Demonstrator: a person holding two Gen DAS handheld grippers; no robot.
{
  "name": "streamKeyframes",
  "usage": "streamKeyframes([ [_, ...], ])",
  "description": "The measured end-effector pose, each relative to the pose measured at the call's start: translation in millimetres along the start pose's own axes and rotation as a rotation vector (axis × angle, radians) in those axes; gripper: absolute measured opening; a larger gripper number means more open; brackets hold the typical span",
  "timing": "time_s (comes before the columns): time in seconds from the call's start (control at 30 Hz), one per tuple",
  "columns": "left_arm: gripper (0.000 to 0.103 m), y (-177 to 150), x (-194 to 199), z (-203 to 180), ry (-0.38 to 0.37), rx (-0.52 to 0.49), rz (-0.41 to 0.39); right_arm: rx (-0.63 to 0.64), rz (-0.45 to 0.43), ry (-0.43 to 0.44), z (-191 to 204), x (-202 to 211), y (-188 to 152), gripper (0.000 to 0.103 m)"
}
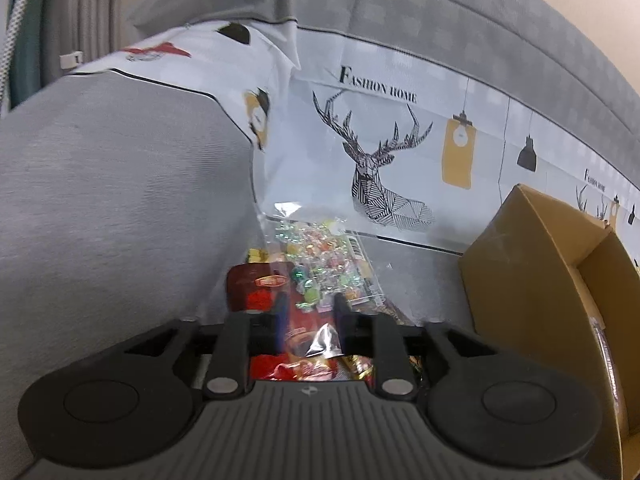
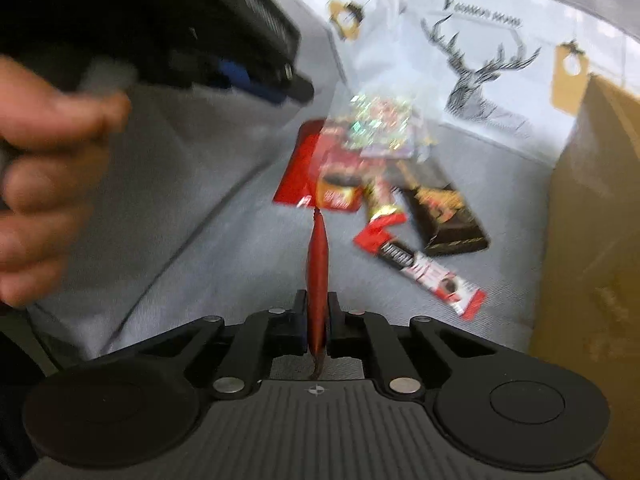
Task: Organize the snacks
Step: 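Grasp the red stick packet with the right tool while the left tool holds the candy bag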
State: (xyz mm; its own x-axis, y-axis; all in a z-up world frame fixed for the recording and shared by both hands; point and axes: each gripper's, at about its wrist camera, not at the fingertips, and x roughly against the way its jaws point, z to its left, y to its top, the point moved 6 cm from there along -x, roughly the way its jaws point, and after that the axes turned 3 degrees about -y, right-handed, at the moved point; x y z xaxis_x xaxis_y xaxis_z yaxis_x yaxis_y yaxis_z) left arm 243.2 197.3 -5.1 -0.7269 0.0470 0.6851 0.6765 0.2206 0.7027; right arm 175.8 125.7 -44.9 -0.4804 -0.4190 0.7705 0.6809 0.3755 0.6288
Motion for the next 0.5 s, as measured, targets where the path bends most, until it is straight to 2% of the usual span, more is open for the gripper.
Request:
streamKeyframes([
  [0.03, 0.054, 1.5, -5.0, -2.4, 0.002, 0.002, 0.001, 0.011, 0.008, -0.015, -1.1, 0.6, -0.8, 0.008],
  [0.07, 0.062, 3.1, -9.6, -4.3, 0.005, 0.008, 0.002, 0.016, 0.023, -0.016, -2.6, 0.0, -2.7, 0.008],
  [0.13, 0.093, 7.7, -19.9, -6.6, 0.018, 0.027, 0.001, 0.007, 0.062, -0.013, -4.9, -3.8, -8.0, 0.009],
  [0.23, 0.103, 14.1, -36.7, -11.8, 0.03, 0.052, 0.011, 0.014, 0.11, -0.004, -1.9, -9.7, -16.8, 0.009],
  [0.5, 0.103, 23.6, -85.8, -17.5, 0.082, 0.092, 0.084, 0.069, 0.119, 0.0, 7.3, -14.2, -22.3, 0.009],
])
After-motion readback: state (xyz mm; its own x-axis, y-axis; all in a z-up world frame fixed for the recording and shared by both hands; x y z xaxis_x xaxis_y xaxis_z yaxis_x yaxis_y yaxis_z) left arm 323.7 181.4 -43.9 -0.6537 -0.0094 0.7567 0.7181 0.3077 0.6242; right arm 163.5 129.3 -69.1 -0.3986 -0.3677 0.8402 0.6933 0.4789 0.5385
